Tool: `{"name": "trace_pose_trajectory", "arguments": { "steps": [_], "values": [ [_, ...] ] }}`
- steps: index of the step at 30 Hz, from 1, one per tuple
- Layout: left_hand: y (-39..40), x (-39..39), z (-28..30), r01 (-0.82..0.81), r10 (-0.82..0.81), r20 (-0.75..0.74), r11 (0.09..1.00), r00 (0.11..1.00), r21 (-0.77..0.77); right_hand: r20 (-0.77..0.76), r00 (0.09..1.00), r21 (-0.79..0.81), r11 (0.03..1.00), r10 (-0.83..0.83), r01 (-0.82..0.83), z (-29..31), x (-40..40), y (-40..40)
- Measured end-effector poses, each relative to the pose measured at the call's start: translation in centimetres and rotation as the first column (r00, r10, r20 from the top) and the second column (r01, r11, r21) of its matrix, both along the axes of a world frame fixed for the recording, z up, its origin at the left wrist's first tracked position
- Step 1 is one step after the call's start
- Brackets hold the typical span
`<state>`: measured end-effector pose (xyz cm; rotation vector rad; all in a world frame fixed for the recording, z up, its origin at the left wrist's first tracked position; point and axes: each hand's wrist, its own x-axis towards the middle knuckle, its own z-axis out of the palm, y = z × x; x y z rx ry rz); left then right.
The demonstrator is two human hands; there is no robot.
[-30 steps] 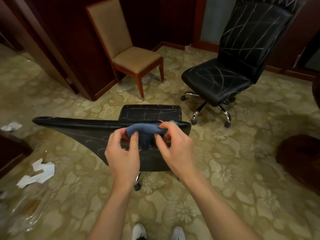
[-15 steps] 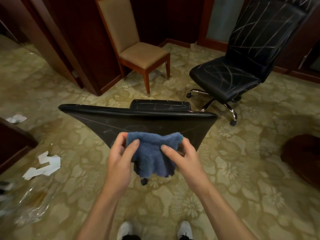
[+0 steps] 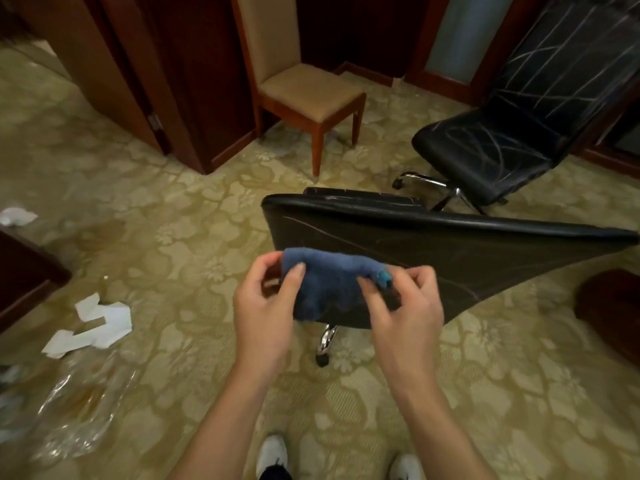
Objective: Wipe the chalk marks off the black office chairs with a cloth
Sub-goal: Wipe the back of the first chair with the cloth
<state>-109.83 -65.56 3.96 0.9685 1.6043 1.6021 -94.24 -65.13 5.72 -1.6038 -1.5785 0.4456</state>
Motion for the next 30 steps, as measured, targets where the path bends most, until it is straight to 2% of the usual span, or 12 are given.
{"name": "trace_pose_trajectory", "arguments": {
  "steps": [1,3,6,9,13,17,22,25,28,30],
  "values": [
    [0.4,-1.2,-0.1,-0.029,0.029,-0.078,1.000,0.997,0.007,0.004,1.000,0.005,1.000,-0.029,0.029,0.3,-1.1,0.2],
    [1.1,-2.8,0.0,-0.072,0.078,-0.162,0.996,0.984,0.042,-0.140,0.990,-0.029,1.000,-0.011,0.007,1.2,-3.4,0.4],
    [2.8,-3.6,1.2,-0.034,0.046,-0.080,0.989,0.996,0.143,-0.382,0.922,0.026,0.998,0.056,-0.050,2.4,-6.5,1.2],
    [5.3,-4.2,0.9,-0.009,0.026,-0.061,0.968,0.998,0.252,-0.464,0.883,0.149,0.989,0.075,-0.005,2.1,-8.9,2.8],
    [9.1,-5.1,-0.8,0.017,0.029,-0.107,0.917,0.994,0.398,-0.329,0.944,0.407,0.907,0.034,0.109,-0.2,-10.5,5.3],
    [11.9,-4.4,-1.8,0.076,0.042,-0.192,0.819,0.980,0.568,-0.183,0.980,0.550,0.818,-0.080,0.170,-2.1,-9.7,8.6],
    [14.0,-5.4,-3.6,-0.009,0.224,-0.238,0.746,0.945,0.666,-0.070,0.993,0.684,0.719,-0.099,0.120,-3.0,-9.8,10.9],
    [14.7,-5.8,-3.9,0.048,0.070,-0.142,0.722,0.987,0.690,-0.021,0.990,0.717,0.688,-0.138,0.111,-3.3,-9.8,11.3],
    [13.6,-5.8,-4.5,0.057,0.083,-0.151,0.668,0.985,0.742,-0.013,0.994,0.779,0.622,-0.108,0.078,-4.5,-9.8,10.7],
    [12.8,-5.6,-5.1,0.040,0.081,-0.126,0.666,0.989,0.744,0.006,0.996,0.809,0.586,-0.084,0.045,-5.2,-9.8,10.5]
  ]
}}
